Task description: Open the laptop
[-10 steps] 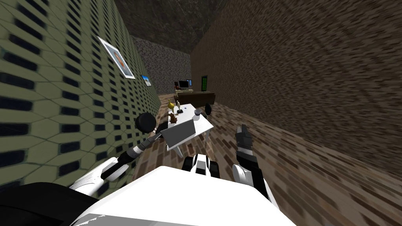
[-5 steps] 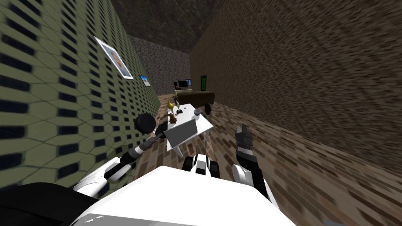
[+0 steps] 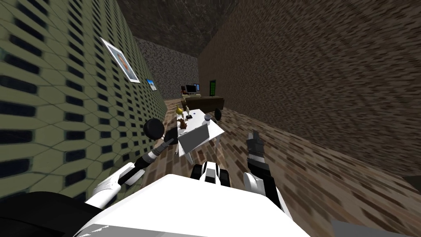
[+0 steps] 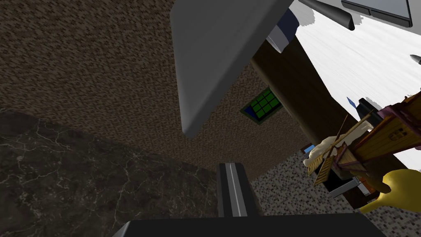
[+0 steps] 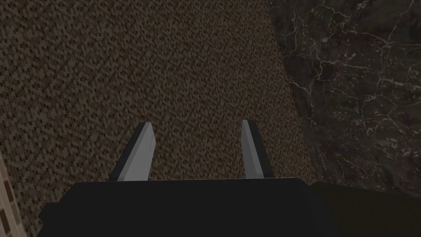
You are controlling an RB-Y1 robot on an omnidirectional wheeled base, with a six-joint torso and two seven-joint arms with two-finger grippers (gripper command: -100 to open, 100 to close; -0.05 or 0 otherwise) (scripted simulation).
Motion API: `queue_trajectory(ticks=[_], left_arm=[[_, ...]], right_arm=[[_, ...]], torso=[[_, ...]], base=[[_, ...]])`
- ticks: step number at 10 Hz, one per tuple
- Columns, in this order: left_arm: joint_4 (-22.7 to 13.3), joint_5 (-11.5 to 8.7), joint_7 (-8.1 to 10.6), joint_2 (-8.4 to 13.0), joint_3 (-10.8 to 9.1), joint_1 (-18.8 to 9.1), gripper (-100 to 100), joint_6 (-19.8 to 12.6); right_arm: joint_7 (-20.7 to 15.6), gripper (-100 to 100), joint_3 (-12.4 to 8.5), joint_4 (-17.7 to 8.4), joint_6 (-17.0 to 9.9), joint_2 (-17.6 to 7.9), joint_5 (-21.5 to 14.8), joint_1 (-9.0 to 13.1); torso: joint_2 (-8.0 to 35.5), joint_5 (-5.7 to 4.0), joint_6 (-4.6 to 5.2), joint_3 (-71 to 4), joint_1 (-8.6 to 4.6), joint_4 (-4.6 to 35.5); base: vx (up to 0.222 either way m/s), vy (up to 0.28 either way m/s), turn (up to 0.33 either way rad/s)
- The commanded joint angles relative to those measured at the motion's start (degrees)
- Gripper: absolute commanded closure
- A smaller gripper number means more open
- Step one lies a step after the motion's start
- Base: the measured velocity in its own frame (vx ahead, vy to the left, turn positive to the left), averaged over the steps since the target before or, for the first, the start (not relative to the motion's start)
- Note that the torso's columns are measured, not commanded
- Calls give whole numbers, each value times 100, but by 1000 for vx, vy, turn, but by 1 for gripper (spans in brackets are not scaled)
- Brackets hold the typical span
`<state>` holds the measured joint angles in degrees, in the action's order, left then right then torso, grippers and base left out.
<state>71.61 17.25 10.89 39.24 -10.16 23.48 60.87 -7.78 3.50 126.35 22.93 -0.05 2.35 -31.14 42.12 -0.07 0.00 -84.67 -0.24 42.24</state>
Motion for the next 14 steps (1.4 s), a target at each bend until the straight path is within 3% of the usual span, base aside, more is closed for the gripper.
queue_trajectory(ticks=[1,2,3,6,7,10,11,13,14], left_arm=[[364,-35,-234,-213,202,-63,100,-447],[364,-35,-234,-213,202,-63,100,-593],[649,-69,-471,-426,406,-132,100,-779],[705,-69,-471,-426,406,-132,100,-1121],[952,-102,-708,-638,609,-201,100,-1326],[1046,-102,-708,-638,609,-201,100,-1649],[1346,-136,-945,-850,812,-270,100,-1889],[1387,-136,-945,-850,812,-270,100,-2163],[1634,-169,-1182,-1063,1016,-338,100,-2333]], right_arm=[[0,0,0,0,0,-1,0,1],[0,0,-1,0,0,-1,0,1],[0,0,-1,0,0,-1,0,0],[0,0,-1,0,0,-1,0,0],[0,0,0,0,0,0,0,0],[0,0,-1,0,0,-1,0,0],[0,0,0,0,0,0,0,0],[0,0,-1,0,0,-1,0,1],[0,0,-1,0,0,-1,0,0]], torso=[[16,9,5,9,35,4],[26,13,-2,16,43,7],[21,8,-4,13,22,6],[3,3,-2,2,7,1],[-6,-1,0,-4,-2,-2],[19,8,-3,12,24,6],[9,2,0,6,5,3],[30,11,-3,19,41,9],[13,9,-3,9,27,4]], base=[[-77,119,-108],[-57,65,18],[-112,127,-98],[-52,64,-31],[-70,81,-180],[-50,67,-8],[-90,72,-153],[-80,97,-42],[-79,117,-99]])
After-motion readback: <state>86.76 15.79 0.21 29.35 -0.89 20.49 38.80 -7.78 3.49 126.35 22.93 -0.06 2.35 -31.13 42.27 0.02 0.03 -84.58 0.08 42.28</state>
